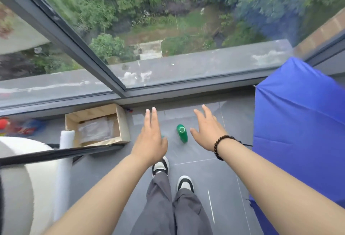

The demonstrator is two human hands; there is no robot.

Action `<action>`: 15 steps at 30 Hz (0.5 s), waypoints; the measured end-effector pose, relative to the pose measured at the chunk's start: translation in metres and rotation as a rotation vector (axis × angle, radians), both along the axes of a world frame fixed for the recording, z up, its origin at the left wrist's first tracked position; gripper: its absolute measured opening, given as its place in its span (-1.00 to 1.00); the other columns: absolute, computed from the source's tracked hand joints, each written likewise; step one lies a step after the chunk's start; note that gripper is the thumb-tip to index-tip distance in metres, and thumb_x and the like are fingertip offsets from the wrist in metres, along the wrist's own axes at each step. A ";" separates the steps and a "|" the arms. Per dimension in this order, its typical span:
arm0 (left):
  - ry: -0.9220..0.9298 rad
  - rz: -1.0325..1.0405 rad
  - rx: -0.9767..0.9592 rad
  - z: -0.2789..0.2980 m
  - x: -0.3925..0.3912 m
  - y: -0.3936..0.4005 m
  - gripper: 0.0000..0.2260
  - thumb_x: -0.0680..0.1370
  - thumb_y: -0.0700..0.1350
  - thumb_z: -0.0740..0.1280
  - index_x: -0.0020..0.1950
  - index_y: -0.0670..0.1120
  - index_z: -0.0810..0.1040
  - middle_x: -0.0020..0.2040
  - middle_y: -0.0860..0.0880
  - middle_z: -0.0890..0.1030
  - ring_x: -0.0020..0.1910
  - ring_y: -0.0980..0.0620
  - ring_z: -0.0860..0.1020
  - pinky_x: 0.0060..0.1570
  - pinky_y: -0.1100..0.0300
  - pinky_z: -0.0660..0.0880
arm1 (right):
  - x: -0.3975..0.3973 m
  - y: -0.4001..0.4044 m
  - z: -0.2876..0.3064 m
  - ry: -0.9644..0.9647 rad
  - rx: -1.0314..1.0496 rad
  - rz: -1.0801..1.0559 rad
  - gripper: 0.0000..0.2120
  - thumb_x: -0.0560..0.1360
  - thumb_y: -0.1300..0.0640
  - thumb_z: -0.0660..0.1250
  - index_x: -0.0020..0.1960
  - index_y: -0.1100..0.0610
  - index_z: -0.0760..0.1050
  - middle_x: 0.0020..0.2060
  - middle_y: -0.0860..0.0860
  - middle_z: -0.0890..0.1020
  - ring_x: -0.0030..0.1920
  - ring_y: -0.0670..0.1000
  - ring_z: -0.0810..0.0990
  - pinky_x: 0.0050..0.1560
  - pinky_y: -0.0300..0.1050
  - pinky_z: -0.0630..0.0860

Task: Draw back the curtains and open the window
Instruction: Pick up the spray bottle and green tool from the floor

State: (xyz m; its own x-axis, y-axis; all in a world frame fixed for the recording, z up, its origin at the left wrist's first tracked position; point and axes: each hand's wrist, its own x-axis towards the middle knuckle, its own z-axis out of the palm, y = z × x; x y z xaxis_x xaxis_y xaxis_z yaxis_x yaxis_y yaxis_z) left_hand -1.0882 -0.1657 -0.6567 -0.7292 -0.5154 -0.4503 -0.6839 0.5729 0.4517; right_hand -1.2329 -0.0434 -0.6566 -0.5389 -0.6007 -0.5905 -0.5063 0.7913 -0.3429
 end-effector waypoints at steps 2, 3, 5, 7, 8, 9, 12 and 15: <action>0.009 0.020 -0.029 -0.023 -0.001 -0.002 -0.24 0.57 -0.14 0.24 0.57 -0.15 -0.24 0.58 -0.14 -0.23 0.57 -0.13 -0.10 0.50 0.04 0.00 | 0.002 -0.003 -0.025 -0.007 0.018 0.018 -0.48 0.60 0.01 0.15 0.50 0.10 0.13 0.55 0.10 -0.07 0.51 0.14 0.07 0.42 0.07 0.21; 0.008 0.024 -0.033 -0.040 -0.002 -0.002 -0.24 0.57 -0.15 0.24 0.57 -0.16 -0.23 0.58 -0.15 -0.21 0.56 -0.13 -0.16 0.51 0.03 -0.08 | 0.004 -0.004 -0.044 -0.016 0.037 0.026 -0.50 0.59 0.01 0.17 0.48 0.10 0.17 0.55 0.11 -0.05 0.52 0.14 0.05 0.43 0.07 0.19; 0.016 0.027 -0.034 -0.069 -0.004 -0.006 -0.25 0.57 -0.16 0.24 0.57 -0.17 -0.21 0.58 -0.16 -0.19 0.56 -0.13 -0.20 0.51 0.06 -0.17 | 0.004 -0.007 -0.075 -0.029 0.063 0.040 -0.50 0.58 0.00 0.19 0.47 0.11 0.18 0.55 0.12 -0.02 0.53 0.13 0.00 0.45 0.08 0.17; 0.012 0.014 -0.018 -0.100 -0.005 -0.010 -0.26 0.57 -0.17 0.23 0.57 -0.18 -0.21 0.58 -0.17 -0.17 0.56 -0.13 -0.19 0.50 0.10 -0.20 | 0.004 -0.012 -0.107 -0.037 0.083 0.052 -0.49 0.58 0.00 0.20 0.47 0.11 0.19 0.54 0.12 0.00 0.53 0.13 -0.01 0.45 0.08 0.17; 0.008 0.010 -0.005 -0.112 -0.005 -0.011 -0.26 0.57 -0.18 0.23 0.57 -0.19 -0.20 0.58 -0.17 -0.16 0.56 -0.13 -0.19 0.50 0.10 -0.20 | 0.003 -0.013 -0.118 -0.037 0.091 0.054 -0.49 0.58 0.00 0.20 0.47 0.11 0.19 0.54 0.12 0.00 0.53 0.13 0.00 0.45 0.07 0.17; 0.005 0.009 0.006 -0.121 -0.005 -0.013 -0.27 0.57 -0.19 0.23 0.57 -0.19 -0.20 0.58 -0.17 -0.15 0.56 -0.14 -0.18 0.50 0.10 -0.19 | 0.002 -0.015 -0.127 -0.038 0.097 0.056 -0.49 0.57 0.00 0.20 0.46 0.11 0.20 0.54 0.12 0.01 0.53 0.13 0.00 0.44 0.07 0.17; -0.036 0.016 0.033 -0.165 -0.003 -0.020 -0.26 0.56 -0.20 0.22 0.57 -0.19 -0.20 0.59 -0.15 -0.14 0.56 -0.13 -0.17 0.49 0.11 -0.19 | 0.000 -0.023 -0.169 -0.053 0.122 0.044 -0.48 0.57 0.01 0.22 0.46 0.12 0.19 0.54 0.12 0.02 0.53 0.14 0.02 0.44 0.07 0.18; -0.086 -0.012 0.056 -0.191 -0.001 -0.023 -0.26 0.55 -0.20 0.22 0.58 -0.15 -0.18 0.58 -0.16 -0.12 0.56 -0.14 -0.14 0.51 0.06 -0.13 | -0.001 -0.029 -0.194 -0.067 0.134 0.034 -0.46 0.56 0.02 0.23 0.47 0.11 0.18 0.54 0.12 0.02 0.52 0.14 0.03 0.44 0.07 0.19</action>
